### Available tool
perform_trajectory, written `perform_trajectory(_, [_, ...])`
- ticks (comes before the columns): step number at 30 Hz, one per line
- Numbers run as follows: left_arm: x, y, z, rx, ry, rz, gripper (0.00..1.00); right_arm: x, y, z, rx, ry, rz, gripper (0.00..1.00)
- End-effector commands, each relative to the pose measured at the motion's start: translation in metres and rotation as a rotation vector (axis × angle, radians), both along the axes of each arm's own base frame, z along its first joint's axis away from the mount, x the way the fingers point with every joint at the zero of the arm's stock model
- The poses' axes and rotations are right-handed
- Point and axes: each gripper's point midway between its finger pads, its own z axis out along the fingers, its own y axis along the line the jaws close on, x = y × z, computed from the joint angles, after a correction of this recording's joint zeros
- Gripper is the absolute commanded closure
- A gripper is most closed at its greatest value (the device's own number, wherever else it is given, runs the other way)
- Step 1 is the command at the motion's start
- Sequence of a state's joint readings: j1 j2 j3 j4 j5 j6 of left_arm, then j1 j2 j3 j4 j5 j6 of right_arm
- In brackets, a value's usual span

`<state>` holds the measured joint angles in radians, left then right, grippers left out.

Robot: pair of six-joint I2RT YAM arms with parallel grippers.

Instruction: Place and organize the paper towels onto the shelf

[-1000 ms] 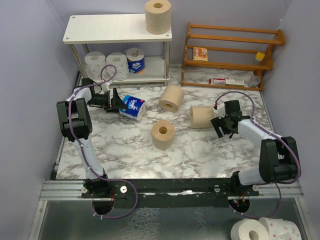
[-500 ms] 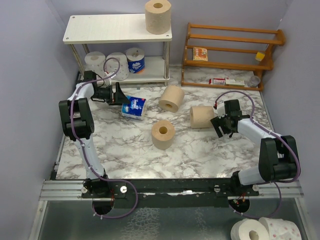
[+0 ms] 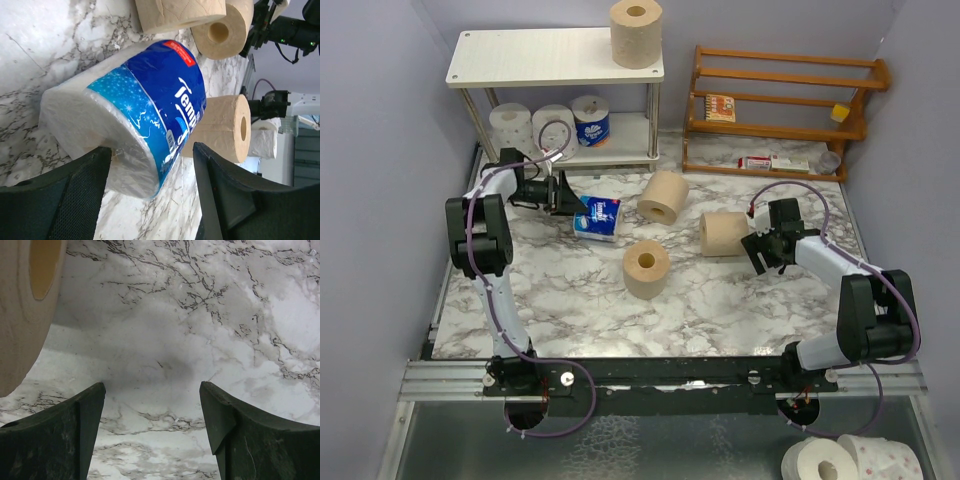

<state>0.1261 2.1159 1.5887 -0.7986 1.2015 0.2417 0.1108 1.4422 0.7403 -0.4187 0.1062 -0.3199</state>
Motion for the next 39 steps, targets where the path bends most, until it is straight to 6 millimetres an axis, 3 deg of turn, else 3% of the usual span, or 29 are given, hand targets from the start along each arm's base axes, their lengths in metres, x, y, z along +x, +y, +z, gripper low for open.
perform_trajectory(1, [-0.018, -0.012, -0.005, -0.099, 0.038, -0.063, 0.33, -0.006, 0.005, -0.009, 0.016, 0.050, 0.030, 0.23])
perform_trajectory(9, [-0.036, -0.015, -0.025, -0.093, 0.084, -0.121, 0.34, -0.006, 0.006, -0.010, 0.019, 0.054, 0.030, 0.23])
perform_trajectory(14, [-0.034, -0.016, -0.022, -0.108, 0.079, -0.121, 0.44, -0.007, 0.006, -0.010, 0.018, 0.057, 0.030, 0.23])
perform_trajectory(17, [-0.032, -0.017, -0.018, -0.123, 0.074, -0.120, 0.56, -0.007, 0.005, -0.010, 0.016, 0.058, 0.030, 0.23])
perform_trajectory(22, [-0.029, -0.019, -0.008, -0.139, 0.055, -0.121, 1.00, -0.007, 0.006, -0.010, 0.016, 0.057, 0.030, 0.23])
perform_trajectory(26, [-0.020, -0.014, 0.012, -0.072, -0.019, -0.130, 1.00, -0.007, 0.006, -0.011, 0.015, 0.058, 0.029, 0.23])
perform_trajectory(30, [0.007, -0.005, 0.048, 0.091, -0.138, -0.110, 1.00, -0.007, 0.007, -0.011, 0.016, 0.057, 0.032, 0.23])
perform_trajectory(34, [0.043, 0.001, 0.082, 0.466, -0.351, -0.099, 1.00, -0.006, 0.007, -0.010, 0.013, 0.055, 0.034, 0.23])
perform_trajectory(39, [0.067, -0.030, 0.107, 0.974, -0.646, -0.171, 1.00, -0.005, 0.007, -0.009, 0.008, 0.050, 0.032, 0.23])
